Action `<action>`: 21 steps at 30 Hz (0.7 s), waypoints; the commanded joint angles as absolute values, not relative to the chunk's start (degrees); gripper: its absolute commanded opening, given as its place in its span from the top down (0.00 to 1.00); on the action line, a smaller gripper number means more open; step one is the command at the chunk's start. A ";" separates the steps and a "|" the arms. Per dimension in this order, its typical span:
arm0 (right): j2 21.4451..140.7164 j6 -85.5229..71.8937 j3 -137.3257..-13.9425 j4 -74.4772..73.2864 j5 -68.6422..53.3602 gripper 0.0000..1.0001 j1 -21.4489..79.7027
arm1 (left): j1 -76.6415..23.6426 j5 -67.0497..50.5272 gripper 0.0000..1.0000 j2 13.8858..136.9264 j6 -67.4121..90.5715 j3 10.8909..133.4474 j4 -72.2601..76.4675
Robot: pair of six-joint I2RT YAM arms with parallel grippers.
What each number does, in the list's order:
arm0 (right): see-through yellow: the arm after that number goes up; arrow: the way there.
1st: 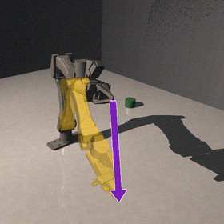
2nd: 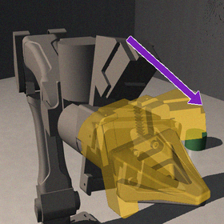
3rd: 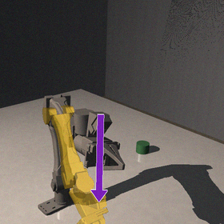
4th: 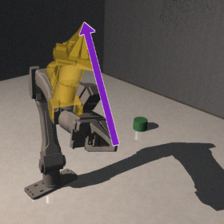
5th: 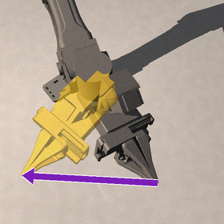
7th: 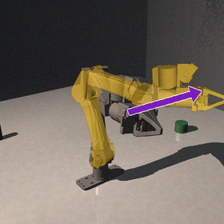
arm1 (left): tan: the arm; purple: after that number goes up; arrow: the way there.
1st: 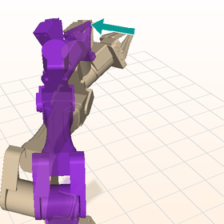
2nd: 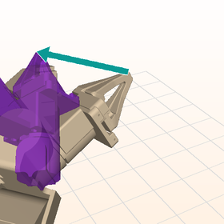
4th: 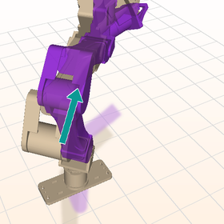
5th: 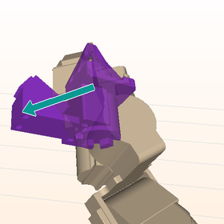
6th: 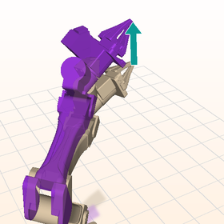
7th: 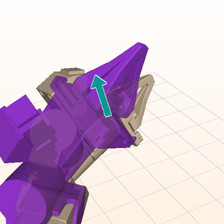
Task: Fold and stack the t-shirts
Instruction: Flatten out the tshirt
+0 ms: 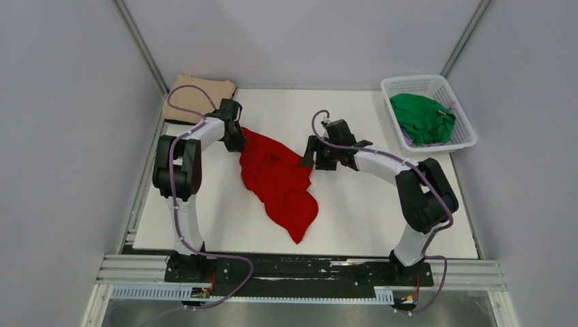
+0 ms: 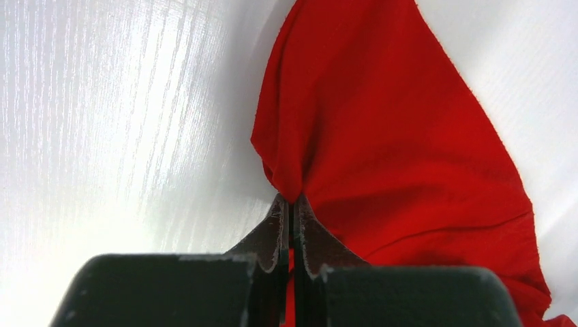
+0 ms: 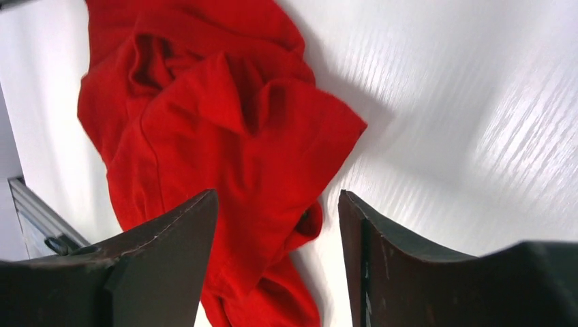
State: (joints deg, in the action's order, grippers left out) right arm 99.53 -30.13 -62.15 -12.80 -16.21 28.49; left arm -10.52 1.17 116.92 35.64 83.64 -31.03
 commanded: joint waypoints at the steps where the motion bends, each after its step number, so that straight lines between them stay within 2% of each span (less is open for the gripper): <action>1: 102.48 -34.58 -66.44 -11.80 -11.75 0.37 29.02 | -10.68 4.14 1.00 117.73 34.82 82.70 -34.85; 10: 107.43 -34.09 -68.53 -13.10 -8.29 0.37 29.23 | -10.72 3.29 1.00 115.37 34.14 80.45 -33.35; 16: 111.86 -32.54 -72.07 -12.34 -10.65 0.46 30.34 | -10.72 2.62 1.00 114.67 34.27 79.54 -32.39; 18: 112.26 -32.25 -72.79 -11.95 -10.64 0.52 30.79 | -10.72 2.49 1.00 114.51 34.33 79.40 -32.27; 19: 112.16 -32.07 -72.90 -11.76 -10.47 0.60 30.97 | -10.72 2.40 1.00 114.32 34.27 79.29 -32.00; 21: 111.19 -31.83 -72.65 -11.45 -9.05 0.81 31.24 | -10.72 2.23 1.00 114.03 34.22 79.19 -31.95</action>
